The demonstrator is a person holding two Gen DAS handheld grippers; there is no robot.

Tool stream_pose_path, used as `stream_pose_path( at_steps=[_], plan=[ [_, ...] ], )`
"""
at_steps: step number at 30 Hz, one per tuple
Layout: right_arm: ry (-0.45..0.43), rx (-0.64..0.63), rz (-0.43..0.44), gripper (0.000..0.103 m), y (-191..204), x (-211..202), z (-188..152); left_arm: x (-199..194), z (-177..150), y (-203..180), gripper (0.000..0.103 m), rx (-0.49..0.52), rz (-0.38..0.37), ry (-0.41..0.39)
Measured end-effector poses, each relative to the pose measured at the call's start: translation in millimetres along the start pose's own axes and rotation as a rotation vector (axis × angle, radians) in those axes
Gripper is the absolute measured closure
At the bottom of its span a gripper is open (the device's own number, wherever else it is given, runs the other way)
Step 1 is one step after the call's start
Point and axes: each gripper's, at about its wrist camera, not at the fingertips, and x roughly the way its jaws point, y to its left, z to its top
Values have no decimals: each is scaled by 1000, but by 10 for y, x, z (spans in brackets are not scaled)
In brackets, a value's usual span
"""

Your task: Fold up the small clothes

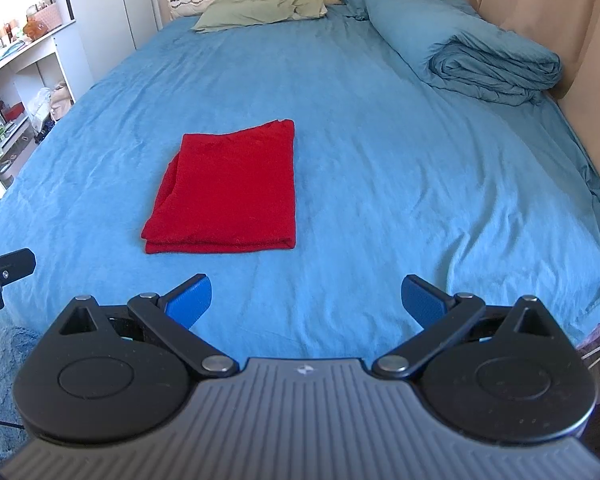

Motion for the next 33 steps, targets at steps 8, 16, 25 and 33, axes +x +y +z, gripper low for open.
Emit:
stream_pose_path(
  at_steps=[8,16,25,33],
  plan=[
    [4,1,-11,0,15,5,-2,13,27,25,0,-9,4,0],
    [8,5,-16,0,7,21,-6,-1,26,47,0,-8,9,-7],
    [10,6,-17,0,1,35,-17,-22,40,56,0,-5,22,-26],
    [15,15,-16,0,-35,65,-15,6,75,121,0,-27,30,-36]
  ],
)
